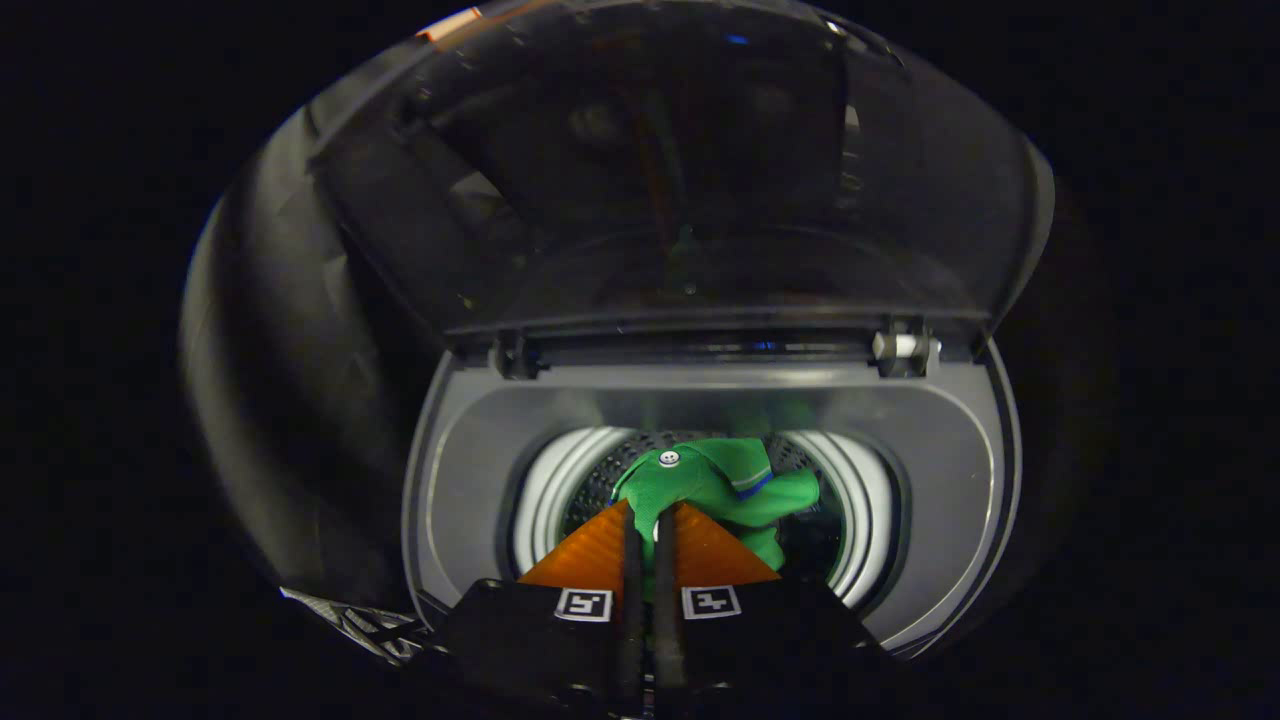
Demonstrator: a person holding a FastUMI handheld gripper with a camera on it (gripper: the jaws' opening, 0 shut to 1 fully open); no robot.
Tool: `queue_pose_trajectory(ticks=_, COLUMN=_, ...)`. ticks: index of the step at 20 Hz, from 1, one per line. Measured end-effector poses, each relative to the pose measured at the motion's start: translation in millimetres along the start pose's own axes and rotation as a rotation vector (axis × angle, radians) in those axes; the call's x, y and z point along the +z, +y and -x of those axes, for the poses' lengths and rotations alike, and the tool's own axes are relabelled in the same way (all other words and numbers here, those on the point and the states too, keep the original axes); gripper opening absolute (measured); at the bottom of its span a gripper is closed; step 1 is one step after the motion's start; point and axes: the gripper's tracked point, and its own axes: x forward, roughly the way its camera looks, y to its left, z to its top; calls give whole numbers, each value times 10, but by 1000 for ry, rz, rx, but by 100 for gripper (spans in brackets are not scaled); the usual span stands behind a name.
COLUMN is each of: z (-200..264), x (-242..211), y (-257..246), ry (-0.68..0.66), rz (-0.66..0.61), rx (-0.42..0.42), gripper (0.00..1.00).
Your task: Put the clothes into the washing machine and then close the washing machine lid.
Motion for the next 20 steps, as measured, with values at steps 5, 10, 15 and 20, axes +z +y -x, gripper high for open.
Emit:
queue_pose_trajectory(ticks=5, z=-206, x=-132, y=-108, ry=50, rz=-30, rx=-39, gripper=12)
queue_pose_trajectory(ticks=10, z=-201, x=-180, y=-142, ry=59, rz=-41, rx=-53, gripper=62)
queue_pose_trajectory(ticks=15, z=-113, x=-176, y=-133, ry=55, rz=-36, rx=-66, gripper=99)
queue_pose_trajectory(ticks=20, z=272, x=-10, y=-38, ry=-9, rz=-8, rx=-57, gripper=99)
